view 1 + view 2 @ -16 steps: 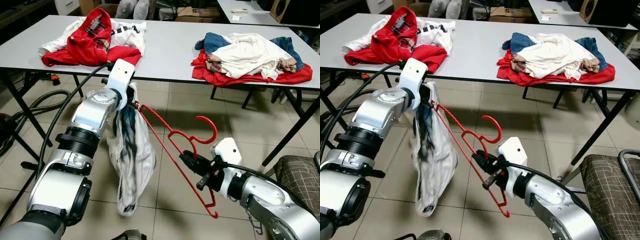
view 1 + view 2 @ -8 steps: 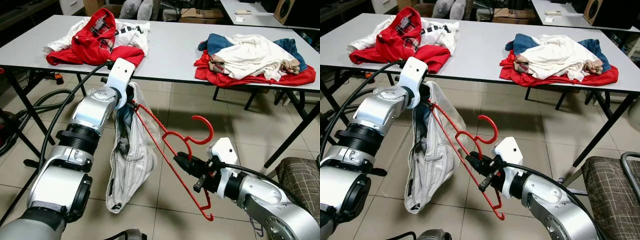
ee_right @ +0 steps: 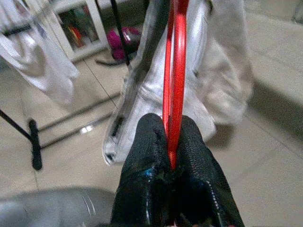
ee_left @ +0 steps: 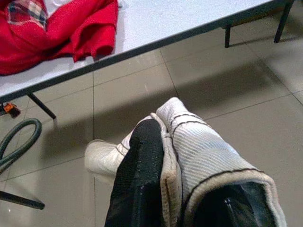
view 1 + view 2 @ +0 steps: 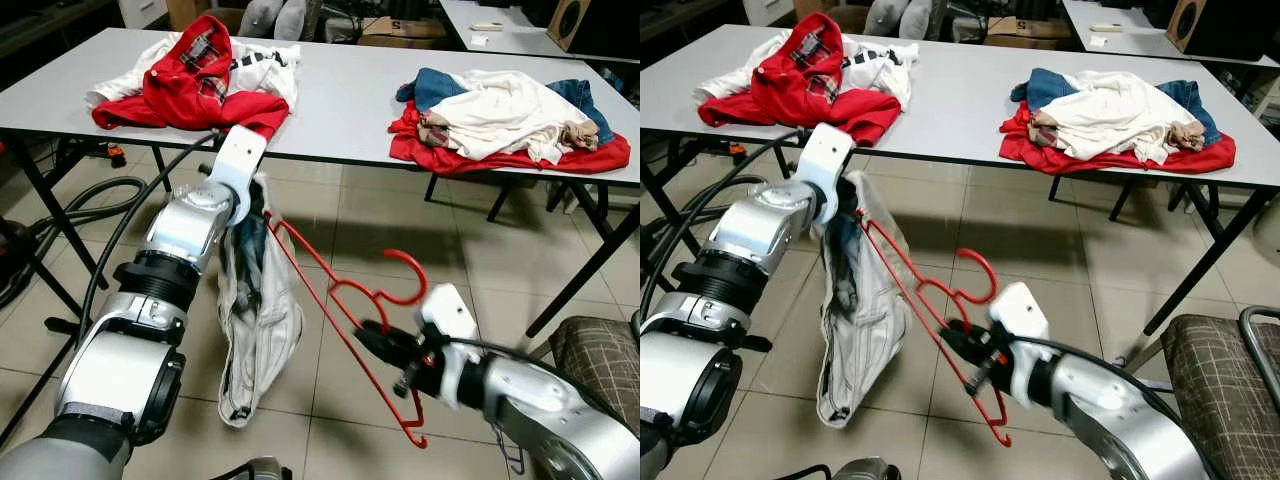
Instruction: Hang hanger
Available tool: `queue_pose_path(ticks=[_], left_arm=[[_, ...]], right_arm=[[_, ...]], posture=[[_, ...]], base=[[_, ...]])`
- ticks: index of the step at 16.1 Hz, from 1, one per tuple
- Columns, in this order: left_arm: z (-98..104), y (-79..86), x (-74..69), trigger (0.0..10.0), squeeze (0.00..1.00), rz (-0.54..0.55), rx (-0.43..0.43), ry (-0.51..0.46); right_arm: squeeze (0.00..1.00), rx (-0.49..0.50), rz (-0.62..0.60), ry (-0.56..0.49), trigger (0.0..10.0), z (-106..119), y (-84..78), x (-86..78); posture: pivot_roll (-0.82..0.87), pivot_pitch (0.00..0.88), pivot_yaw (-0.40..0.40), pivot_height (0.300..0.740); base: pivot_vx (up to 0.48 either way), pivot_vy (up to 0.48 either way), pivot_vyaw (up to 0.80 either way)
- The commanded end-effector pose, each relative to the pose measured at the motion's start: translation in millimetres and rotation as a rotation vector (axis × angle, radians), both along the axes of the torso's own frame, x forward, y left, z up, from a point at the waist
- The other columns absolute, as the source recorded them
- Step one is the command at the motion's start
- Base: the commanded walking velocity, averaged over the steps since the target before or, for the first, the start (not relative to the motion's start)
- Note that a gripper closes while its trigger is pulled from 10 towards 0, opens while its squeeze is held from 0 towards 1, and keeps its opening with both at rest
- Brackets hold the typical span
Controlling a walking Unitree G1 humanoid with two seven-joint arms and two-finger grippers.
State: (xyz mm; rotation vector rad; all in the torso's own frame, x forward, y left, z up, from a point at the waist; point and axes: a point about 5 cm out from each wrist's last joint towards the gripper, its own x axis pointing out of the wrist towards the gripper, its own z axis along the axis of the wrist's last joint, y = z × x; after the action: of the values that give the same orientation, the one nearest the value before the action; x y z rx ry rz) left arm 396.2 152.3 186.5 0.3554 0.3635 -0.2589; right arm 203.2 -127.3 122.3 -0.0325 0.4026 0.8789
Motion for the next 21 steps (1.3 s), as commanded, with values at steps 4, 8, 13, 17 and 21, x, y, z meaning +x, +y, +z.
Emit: queue_pose_path(ticks=[4,8,13,17,21], left_arm=[[20,-5.1,7.2,0.0,0.00,0.011,0.003,-0.125],[18,-24.5,2.6,0.0,0.00,-0.104,0.019,-0.138],[10,-43.8,-6.8,0.2,0.00,-0.155,-0.158,-0.079],[10,-19.5,7.4,0.0,0.00,0.114,-0.239,-0.097],[23,-29.7,13.4,0.0,0.00,0.137,-0.284,-0.137]], right_arm=[[0.00,-0.103,-0.057,0.099,10.0,-17,-17.4,-14.1],[0.00,-0.021,-0.456,-0.104,10.0,8,-50.7,20.4],[0.00,0.086,-0.283,-0.103,10.0,21,-33.6,10.3],[0.00,-0.091,-0.226,0.109,10.0,-1,-60.5,-25.8],[0.00,0.015,-0.041,0.133,10.0,8,-39.6,-35.8]], posture=[[0.07,0.000,-0.001,0.740],[0.04,0.000,0.007,0.740],[0.02,0.000,0.008,0.740],[0.00,0.000,0.009,0.740],[0.00,0.000,0.024,0.740]], base=[[0.000,0.000,0.00],[0.000,0.000,0.00],[0.000,0.000,0.00],[0.000,0.000,0.00],[0.000,0.000,0.00]])
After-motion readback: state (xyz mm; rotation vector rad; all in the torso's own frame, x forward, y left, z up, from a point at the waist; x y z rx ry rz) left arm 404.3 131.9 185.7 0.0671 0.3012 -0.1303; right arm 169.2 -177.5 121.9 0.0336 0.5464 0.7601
